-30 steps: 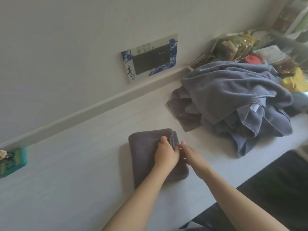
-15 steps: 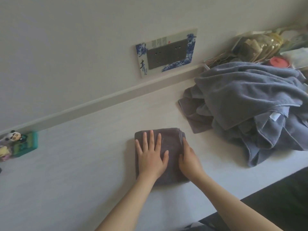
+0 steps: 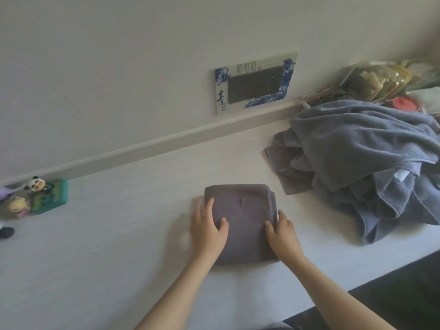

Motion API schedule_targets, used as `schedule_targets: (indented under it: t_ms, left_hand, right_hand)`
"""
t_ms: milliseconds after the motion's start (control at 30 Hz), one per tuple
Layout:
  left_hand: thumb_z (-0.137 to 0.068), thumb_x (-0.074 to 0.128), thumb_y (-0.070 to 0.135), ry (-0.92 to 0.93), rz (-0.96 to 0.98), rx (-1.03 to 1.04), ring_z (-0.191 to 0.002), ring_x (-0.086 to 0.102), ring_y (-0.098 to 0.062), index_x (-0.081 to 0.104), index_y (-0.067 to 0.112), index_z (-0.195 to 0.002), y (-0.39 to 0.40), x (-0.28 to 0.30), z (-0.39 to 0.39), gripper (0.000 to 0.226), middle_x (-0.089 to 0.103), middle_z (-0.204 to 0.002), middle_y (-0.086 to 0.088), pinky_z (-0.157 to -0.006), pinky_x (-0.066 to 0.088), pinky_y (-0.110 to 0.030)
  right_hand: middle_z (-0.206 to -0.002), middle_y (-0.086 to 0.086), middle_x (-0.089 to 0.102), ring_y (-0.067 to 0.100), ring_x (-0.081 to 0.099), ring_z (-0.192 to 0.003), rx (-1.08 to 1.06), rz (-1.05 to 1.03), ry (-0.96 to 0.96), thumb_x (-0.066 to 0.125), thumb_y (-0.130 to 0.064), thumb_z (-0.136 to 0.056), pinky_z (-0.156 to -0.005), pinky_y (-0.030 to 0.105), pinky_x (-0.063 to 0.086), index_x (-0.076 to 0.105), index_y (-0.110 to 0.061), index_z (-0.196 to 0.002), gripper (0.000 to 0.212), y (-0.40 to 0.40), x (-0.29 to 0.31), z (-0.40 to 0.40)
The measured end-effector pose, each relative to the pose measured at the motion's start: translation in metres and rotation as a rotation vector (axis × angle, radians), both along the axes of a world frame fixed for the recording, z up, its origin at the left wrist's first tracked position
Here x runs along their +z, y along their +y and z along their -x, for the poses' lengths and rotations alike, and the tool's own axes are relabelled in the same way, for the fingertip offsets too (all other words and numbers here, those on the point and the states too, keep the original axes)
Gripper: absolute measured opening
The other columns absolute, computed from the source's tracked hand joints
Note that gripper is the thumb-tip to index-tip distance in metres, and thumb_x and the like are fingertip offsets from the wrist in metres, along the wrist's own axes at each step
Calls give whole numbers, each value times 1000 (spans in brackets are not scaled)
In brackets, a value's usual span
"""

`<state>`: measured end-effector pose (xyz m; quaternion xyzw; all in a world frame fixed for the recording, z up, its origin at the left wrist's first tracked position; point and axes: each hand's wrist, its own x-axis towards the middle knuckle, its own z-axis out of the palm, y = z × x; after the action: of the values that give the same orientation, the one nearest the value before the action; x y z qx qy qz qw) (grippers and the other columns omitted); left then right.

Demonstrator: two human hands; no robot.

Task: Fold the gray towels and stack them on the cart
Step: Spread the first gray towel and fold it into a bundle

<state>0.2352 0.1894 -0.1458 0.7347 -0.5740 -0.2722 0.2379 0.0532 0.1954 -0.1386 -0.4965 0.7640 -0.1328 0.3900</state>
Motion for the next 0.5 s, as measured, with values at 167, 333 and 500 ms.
schedule_targets:
  t_ms: [167,333,500]
  left_hand:
    - [-75,76,38,711,-425,278,-104,63,-17,48,9,-129,23,10,-45,68,61,-124,-5,-85,51,-31]
    - [-83,70,27,1078,-617,324,-87,67,-17,62,10,-100,53,34,-97,25,73,-92,-4,-65,54,-25]
    - [-83,66,25,1159,-491,454,-81,70,-23,63,9,-105,86,56,-154,27,74,-90,-11,-66,56,-33]
  right_hand:
    - [-125,11,52,29,53,-109,-99,-139,-297,58,-35,-89,-87,34,45,35,-9,-137,59,4,12,-15]
    - [-102,13,68,27,66,-89,-86,-276,-503,70,-36,-80,-76,36,55,58,2,-115,53,3,20,-58]
    - [-94,16,73,30,70,-86,63,-377,-738,69,-28,-81,-68,32,54,63,2,-107,41,2,43,-123]
